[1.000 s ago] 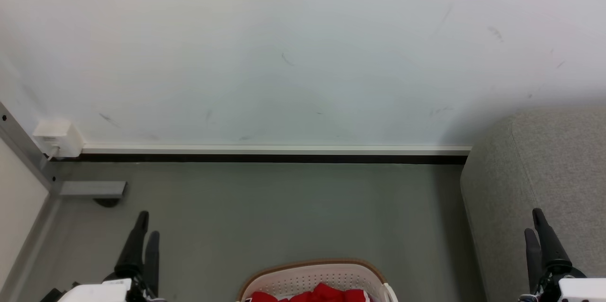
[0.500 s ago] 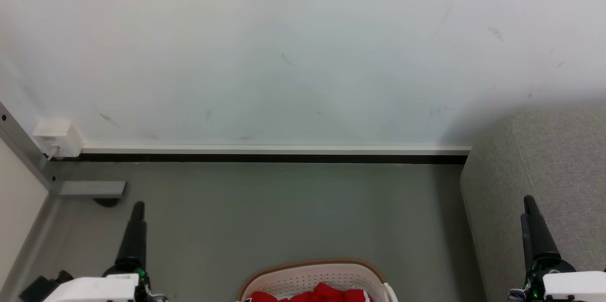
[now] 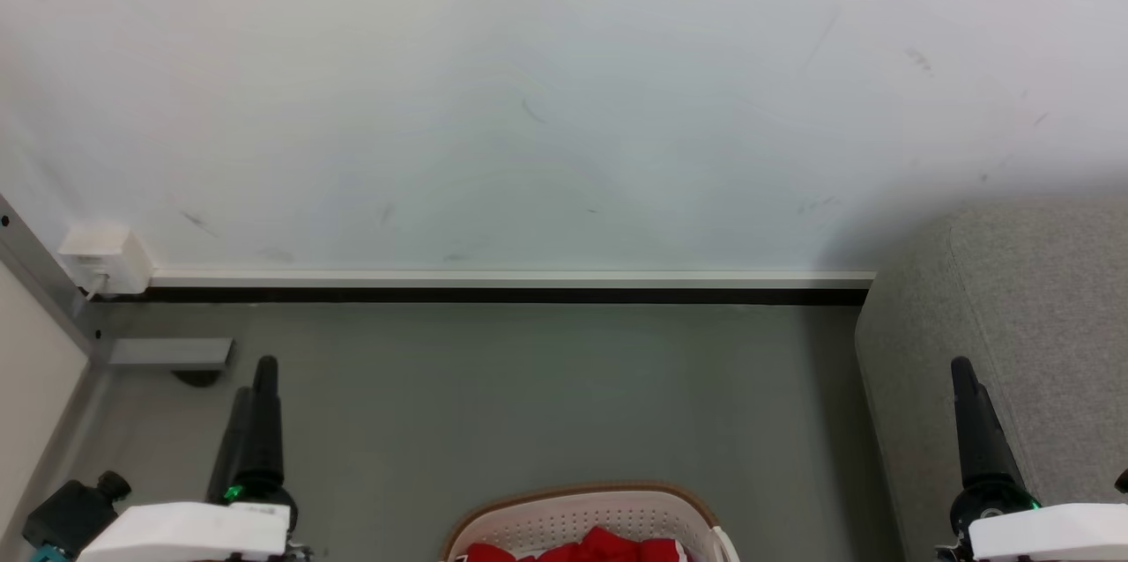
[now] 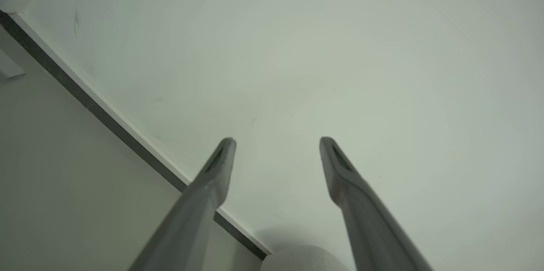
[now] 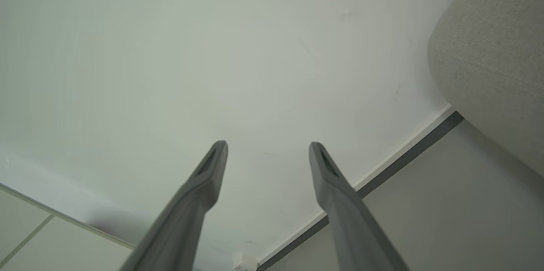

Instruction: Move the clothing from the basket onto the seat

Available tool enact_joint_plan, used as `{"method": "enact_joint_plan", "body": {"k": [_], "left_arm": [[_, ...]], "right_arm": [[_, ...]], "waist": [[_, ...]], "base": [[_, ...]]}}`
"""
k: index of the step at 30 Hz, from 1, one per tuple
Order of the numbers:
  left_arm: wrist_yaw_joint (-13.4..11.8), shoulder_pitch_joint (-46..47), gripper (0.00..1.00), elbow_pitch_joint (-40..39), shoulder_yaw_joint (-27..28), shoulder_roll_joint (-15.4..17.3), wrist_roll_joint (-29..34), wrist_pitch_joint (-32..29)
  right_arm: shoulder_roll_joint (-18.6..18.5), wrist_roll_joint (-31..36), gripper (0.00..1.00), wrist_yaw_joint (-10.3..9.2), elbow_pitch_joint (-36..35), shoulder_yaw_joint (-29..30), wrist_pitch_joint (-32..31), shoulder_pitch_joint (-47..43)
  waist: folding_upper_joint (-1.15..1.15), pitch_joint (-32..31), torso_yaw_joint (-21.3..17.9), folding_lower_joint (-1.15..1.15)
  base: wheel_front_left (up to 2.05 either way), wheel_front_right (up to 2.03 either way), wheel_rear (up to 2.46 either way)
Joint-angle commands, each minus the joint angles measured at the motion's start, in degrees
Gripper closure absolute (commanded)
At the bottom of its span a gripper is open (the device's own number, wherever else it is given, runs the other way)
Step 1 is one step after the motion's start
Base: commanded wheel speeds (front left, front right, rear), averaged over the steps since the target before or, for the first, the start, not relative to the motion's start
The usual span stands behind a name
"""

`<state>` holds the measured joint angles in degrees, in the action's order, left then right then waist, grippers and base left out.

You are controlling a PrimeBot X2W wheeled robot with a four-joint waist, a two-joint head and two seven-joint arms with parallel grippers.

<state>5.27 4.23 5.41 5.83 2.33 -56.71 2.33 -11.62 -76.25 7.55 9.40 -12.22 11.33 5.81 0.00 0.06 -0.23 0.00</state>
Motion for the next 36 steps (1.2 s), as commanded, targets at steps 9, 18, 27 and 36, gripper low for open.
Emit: {"method": "enact_joint_plan", "body": {"k": [9,18,27,36], "left_arm": [[-0.6,-0.2,0.0,-1.1,-0.7,0.8,13.0,2.4],[-3.4,-0.9,0.0,0.1,-2.7,2.1,21.0,4.0],[-5.2,-1.1,0.0,0.3,-4.1,3.1,26.4,5.5],[-5.9,-1.5,0.0,-0.1,-5.3,3.5,31.1,6.7]], "right_arm": [[0.3,14.7,0.0,-0.04,1.6,1.1,0.8,1.8],[1.3,25.4,0.0,-0.05,4.9,1.6,1.3,2.4],[2.4,32.9,0.0,-0.06,6.0,1.8,1.7,3.1],[3.1,38.7,0.0,-0.07,7.2,1.3,2.1,3.4]], "waist": [[0.0,-0.3,0.0,0.0],[0.0,-0.7,-0.2,0.0],[0.0,-0.8,-0.4,0.0],[0.0,-0.9,-0.5,0.0]], "base": [[0.0,0.0,0.0],[0.0,0.0,0.0],[0.0,0.0,0.0],[0.0,0.0,0.0]]}}
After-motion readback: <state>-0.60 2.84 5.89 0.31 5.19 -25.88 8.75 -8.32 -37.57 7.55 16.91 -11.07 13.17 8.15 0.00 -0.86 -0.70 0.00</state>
